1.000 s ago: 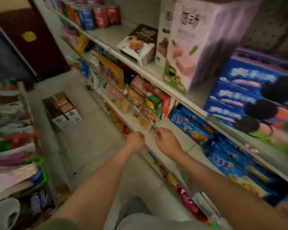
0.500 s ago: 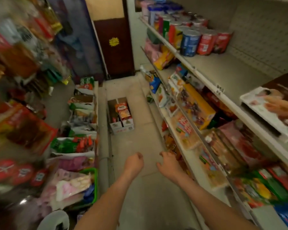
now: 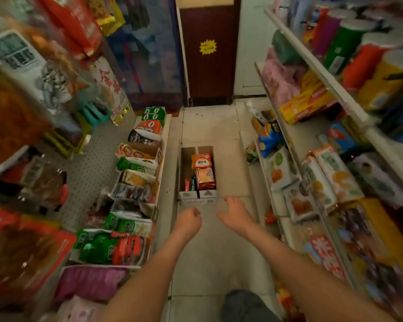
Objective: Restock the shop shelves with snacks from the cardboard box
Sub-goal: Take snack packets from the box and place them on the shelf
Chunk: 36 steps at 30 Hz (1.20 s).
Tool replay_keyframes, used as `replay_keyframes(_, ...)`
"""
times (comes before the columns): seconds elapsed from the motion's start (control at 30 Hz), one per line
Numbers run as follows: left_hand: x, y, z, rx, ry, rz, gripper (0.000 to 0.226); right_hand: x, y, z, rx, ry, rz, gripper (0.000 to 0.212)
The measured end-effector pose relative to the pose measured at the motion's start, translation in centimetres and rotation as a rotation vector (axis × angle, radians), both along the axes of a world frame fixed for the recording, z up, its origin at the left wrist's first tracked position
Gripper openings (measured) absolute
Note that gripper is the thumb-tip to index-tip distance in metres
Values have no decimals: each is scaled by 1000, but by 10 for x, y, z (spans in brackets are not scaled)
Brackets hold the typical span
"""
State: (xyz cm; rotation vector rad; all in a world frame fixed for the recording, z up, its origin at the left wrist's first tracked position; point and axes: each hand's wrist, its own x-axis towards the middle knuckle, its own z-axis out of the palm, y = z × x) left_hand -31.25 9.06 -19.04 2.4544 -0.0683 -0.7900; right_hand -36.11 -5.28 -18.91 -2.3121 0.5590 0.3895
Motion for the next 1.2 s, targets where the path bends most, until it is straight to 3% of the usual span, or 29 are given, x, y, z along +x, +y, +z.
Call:
replay_keyframes(0.33, 225, -49, -38, 2, 97, 128, 29, 249, -51, -22, 96, 88, 54, 49)
replay_keyframes(0.47, 326, -77, -79, 38, 152, 88, 28, 344, -80, -55, 125, 110, -80, 40)
replay_keyframes(0.6, 416, -106, -128, 61, 242, 76, 26, 419, -114, -101, 276, 181, -284, 35)
replay_keyframes(0.77, 501, -144, -236, 43, 379, 260, 21, 493, -150, -218, 493, 288, -589, 27)
replay_keyframes(0.9, 547, -172, -330, -9, 446, 464, 31, 523, -165, -329, 790, 392, -832, 23)
replay_keyframes(1.1, 575, -189, -463, -162, 528, 681, 41, 566, -164, -490, 1058, 440, -1004, 30)
replay_keyframes(1.2, 583, -191, -515, -195, 559, 766, 47, 588, -164, -531, 1135, 447, -1088, 15)
